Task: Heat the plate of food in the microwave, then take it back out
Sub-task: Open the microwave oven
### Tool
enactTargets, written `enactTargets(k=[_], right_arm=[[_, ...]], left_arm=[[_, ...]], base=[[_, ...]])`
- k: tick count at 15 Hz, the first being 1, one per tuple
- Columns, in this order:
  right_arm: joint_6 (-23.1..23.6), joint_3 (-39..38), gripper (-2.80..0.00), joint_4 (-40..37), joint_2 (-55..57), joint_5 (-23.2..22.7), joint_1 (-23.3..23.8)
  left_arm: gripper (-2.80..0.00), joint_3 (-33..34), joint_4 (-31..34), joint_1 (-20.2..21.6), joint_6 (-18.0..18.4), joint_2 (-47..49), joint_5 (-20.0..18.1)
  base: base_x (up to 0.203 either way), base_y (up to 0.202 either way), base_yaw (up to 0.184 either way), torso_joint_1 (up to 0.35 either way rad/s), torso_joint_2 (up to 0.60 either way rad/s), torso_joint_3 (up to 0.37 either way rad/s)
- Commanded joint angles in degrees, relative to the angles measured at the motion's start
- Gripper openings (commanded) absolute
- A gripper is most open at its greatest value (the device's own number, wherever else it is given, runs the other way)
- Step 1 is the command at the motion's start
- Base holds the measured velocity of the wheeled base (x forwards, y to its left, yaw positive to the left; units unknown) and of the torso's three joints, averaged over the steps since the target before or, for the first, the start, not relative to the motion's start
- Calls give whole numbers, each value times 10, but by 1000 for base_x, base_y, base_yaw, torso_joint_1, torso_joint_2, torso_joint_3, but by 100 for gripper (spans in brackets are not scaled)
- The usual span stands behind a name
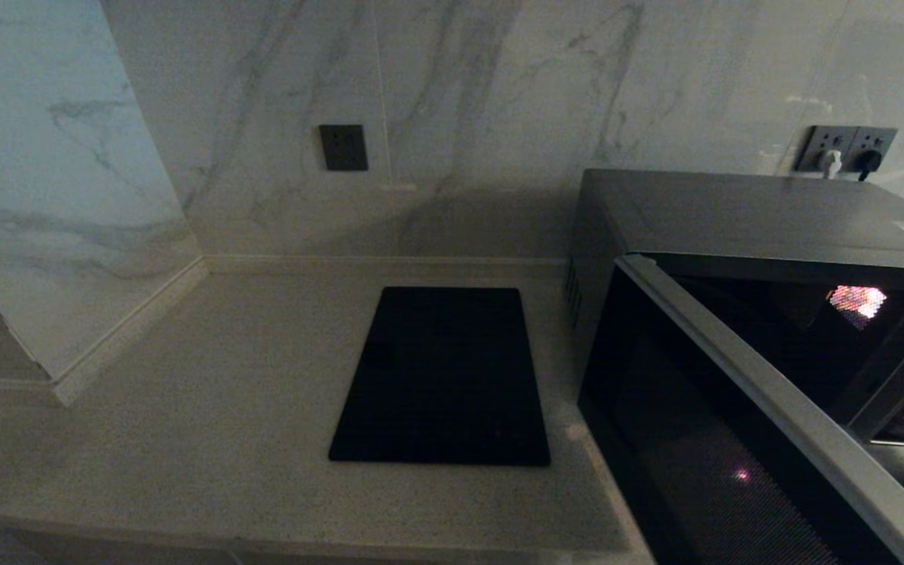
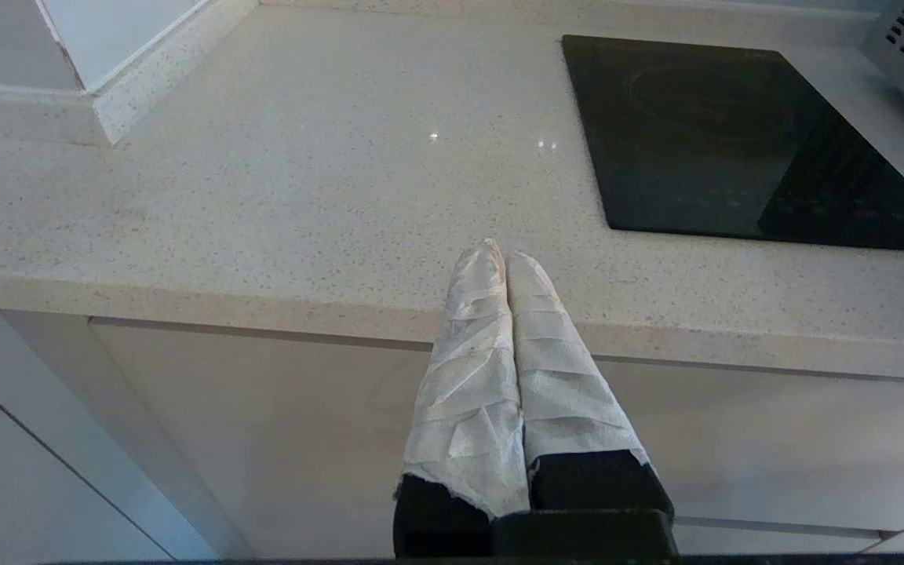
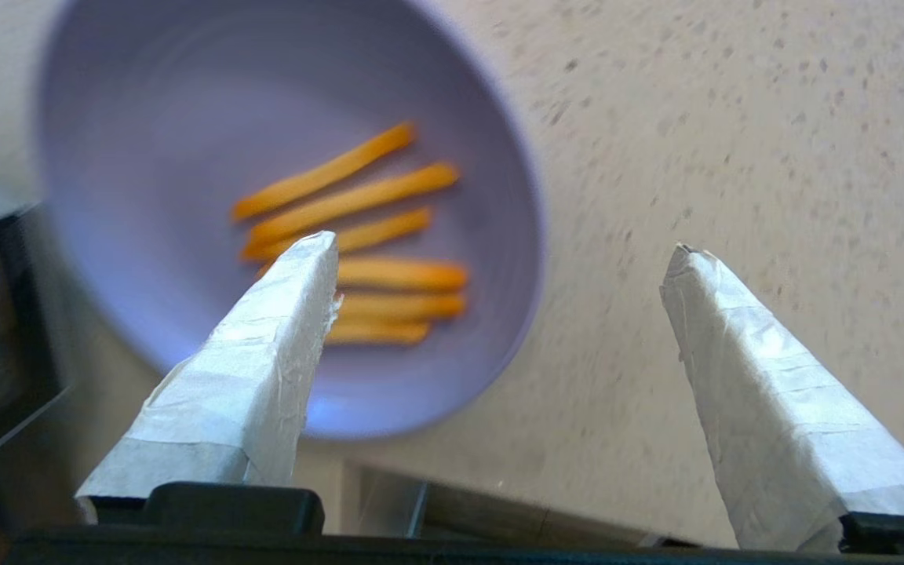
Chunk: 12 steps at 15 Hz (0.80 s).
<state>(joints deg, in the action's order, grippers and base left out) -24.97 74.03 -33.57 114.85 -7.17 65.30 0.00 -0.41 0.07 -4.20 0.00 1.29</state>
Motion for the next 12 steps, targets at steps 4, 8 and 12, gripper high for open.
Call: enactTargets(k=[4, 8, 12], right_arm=[[-1, 4, 0, 24, 60, 18, 9], [11, 10, 0, 24, 77, 19, 10], [12, 17, 0, 24, 86, 18, 9]], left_arm=[[-280, 0, 0, 0, 0, 0, 0], [-280, 0, 0, 0, 0, 0, 0], [-280, 0, 0, 0, 0, 1, 0]], base=[[0, 0, 0, 0, 0, 0], [0, 0, 0, 0, 0, 0], [0, 0, 0, 0, 0, 0]])
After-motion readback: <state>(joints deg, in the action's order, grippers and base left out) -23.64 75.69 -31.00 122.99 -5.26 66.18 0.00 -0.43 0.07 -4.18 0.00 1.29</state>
